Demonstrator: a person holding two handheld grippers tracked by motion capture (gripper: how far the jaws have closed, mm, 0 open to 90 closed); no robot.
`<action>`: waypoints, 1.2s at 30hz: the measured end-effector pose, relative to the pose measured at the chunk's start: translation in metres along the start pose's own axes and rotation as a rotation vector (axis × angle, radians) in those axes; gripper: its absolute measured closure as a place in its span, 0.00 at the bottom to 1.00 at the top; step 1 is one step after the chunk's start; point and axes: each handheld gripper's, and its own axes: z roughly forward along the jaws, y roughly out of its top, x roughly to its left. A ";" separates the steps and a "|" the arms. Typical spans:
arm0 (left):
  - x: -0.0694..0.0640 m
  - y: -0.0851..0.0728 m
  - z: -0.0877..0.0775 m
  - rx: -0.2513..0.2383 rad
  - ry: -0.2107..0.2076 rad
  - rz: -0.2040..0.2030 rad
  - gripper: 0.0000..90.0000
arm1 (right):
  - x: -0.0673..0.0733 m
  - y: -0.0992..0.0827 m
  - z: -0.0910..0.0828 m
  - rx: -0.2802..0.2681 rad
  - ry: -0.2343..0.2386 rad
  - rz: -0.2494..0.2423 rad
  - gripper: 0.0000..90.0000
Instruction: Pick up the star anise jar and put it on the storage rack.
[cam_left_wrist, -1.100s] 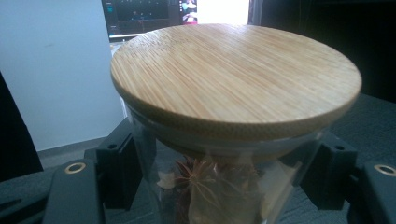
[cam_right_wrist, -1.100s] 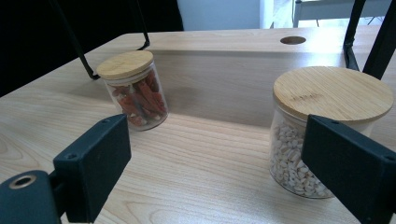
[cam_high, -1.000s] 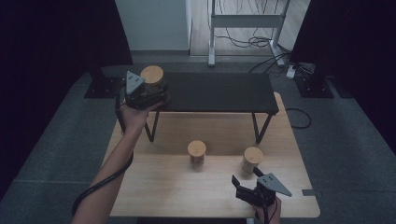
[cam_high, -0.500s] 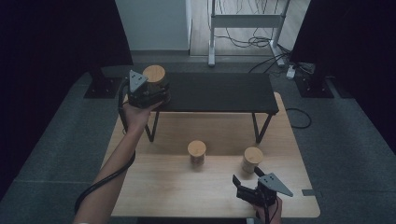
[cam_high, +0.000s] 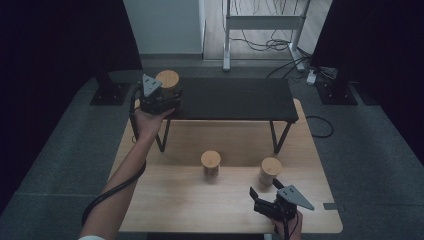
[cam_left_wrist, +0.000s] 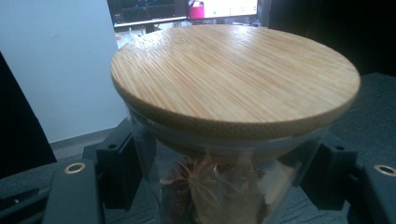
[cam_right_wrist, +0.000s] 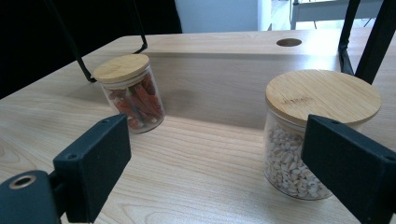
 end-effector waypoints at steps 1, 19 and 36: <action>0.000 0.000 0.000 0.001 0.000 -0.001 0.29 | 0.000 0.000 0.000 0.000 0.000 0.000 0.09; 0.005 -0.009 0.009 -0.023 0.003 -0.053 0.29 | 0.001 0.000 0.000 0.002 0.004 -0.008 0.09; 0.008 -0.013 0.011 0.021 -0.013 -0.053 0.16 | 0.003 0.000 0.001 0.007 0.012 -0.011 0.09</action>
